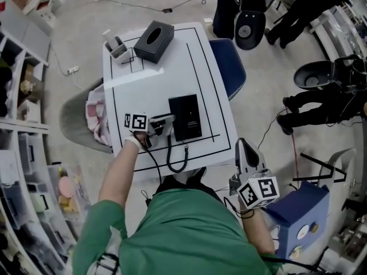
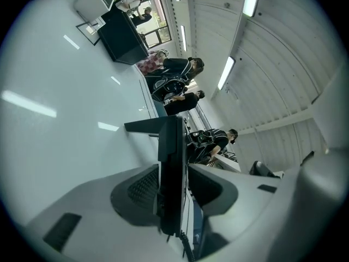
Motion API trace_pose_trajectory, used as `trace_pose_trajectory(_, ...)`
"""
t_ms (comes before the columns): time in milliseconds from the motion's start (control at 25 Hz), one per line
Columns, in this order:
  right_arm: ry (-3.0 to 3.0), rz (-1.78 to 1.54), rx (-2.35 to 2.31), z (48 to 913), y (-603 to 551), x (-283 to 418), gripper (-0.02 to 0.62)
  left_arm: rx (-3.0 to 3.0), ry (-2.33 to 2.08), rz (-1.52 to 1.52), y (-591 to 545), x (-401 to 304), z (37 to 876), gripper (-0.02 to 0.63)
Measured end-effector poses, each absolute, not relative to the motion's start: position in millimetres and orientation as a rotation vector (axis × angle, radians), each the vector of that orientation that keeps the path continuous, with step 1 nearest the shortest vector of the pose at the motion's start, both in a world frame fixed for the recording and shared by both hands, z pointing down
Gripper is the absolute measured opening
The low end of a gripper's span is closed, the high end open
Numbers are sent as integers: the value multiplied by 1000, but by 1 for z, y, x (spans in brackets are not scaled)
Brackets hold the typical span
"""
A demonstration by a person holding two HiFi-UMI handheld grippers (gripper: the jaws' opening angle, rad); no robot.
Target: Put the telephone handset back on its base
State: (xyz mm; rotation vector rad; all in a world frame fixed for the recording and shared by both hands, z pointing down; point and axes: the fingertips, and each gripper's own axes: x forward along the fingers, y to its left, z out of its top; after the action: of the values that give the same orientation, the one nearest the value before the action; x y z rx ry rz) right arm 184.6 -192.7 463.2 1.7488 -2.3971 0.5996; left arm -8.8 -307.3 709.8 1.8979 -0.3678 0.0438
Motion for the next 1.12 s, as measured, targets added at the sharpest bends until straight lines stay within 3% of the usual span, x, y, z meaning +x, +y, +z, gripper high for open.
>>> trace_pose_trajectory(480, -2467, 522, 1737, 445, -208, 190, 23, 2178, -605, 99, -306, -32, 623, 172)
trace_pose_trajectory(1120, -2636, 322, 1734, 373, -235, 191, 22, 2704, -1238, 18, -258, -43, 392, 148)
